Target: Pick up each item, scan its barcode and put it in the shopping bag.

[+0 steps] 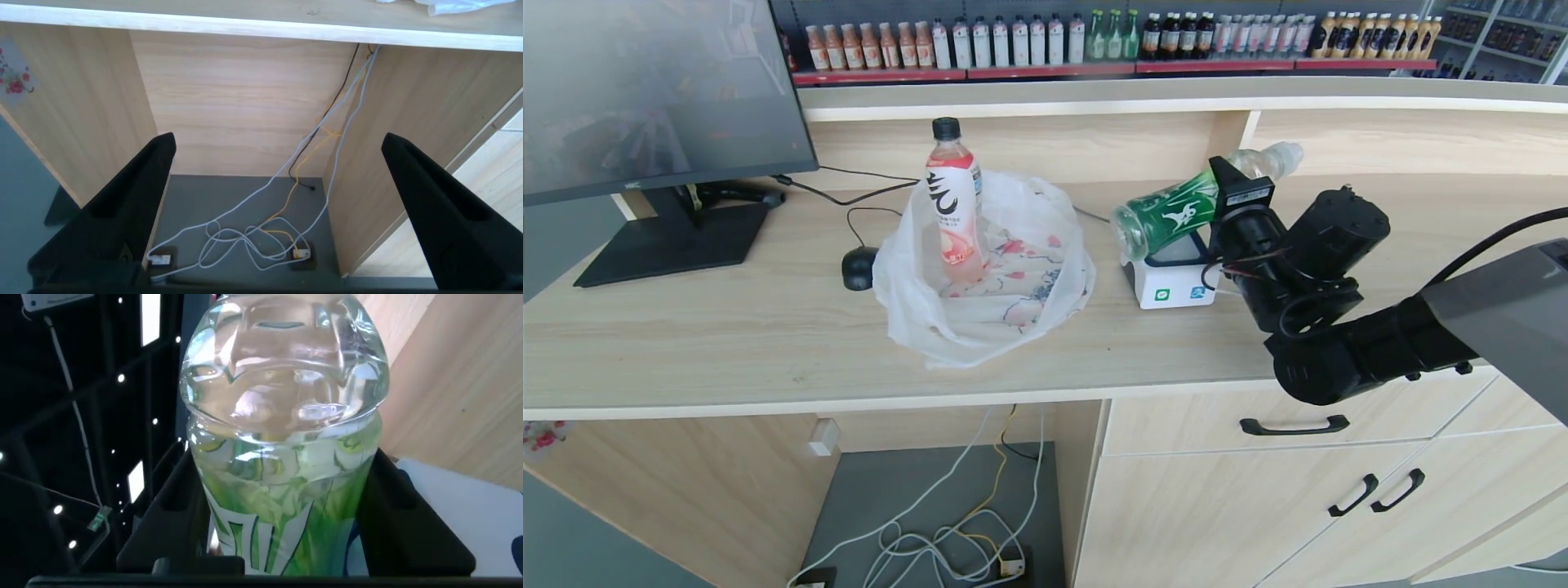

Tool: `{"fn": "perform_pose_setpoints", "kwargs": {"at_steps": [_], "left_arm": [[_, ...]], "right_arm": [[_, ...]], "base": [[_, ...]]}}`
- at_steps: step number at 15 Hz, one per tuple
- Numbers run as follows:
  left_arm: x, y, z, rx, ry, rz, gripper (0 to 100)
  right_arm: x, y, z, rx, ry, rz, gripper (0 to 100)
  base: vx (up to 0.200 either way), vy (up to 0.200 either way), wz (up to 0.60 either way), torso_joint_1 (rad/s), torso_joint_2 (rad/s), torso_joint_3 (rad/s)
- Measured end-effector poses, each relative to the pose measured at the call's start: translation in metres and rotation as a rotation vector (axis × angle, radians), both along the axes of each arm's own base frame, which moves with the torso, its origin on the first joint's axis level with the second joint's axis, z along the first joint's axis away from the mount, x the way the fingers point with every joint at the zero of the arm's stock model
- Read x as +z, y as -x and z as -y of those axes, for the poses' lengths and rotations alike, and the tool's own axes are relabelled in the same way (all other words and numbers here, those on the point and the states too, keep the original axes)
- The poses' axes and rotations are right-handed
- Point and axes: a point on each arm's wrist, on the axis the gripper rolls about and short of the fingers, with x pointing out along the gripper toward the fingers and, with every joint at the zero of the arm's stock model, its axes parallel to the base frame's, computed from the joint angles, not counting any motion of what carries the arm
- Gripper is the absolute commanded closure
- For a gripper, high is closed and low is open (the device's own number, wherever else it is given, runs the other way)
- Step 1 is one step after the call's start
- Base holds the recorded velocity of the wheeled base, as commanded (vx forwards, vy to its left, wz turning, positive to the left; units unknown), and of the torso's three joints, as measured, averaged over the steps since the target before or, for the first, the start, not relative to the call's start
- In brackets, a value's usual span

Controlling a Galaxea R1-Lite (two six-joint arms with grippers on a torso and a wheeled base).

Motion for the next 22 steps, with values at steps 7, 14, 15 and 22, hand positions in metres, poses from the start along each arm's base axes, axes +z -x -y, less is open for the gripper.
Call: {"fn": "perform_pose_setpoints", "kwargs": {"at_steps": [7,14,15,22], "left_arm": [[0.000,0.000,0.000,0.000,0.000,0.000,0],[0.000,0.000,0.000,0.001,0.000,0.000,0],[0.000,0.000,0.000,0.000,0.000,0.000,0],[0.000,0.000,0.000,0.000,0.000,0.000,0]], "right_arm": [[0.001,-0.001,0.004,-0.006,-0.006,0.000,100],[0.001,0.000,0.004,-0.009,-0.004,0.002,100],[0.001,0.001,0.004,-0.009,-0.001,0.001,100],[0.037,0.027,-0.005,-0.032,0.102,0.097,100]], "base": [[0.000,0.000,0.00,0.000,0.00,0.000],[0.000,0.000,0.00,0.000,0.00,0.000],[0.000,0.000,0.00,0.000,0.00,0.000],[0.000,0.000,0.00,0.000,0.00,0.000]]}}
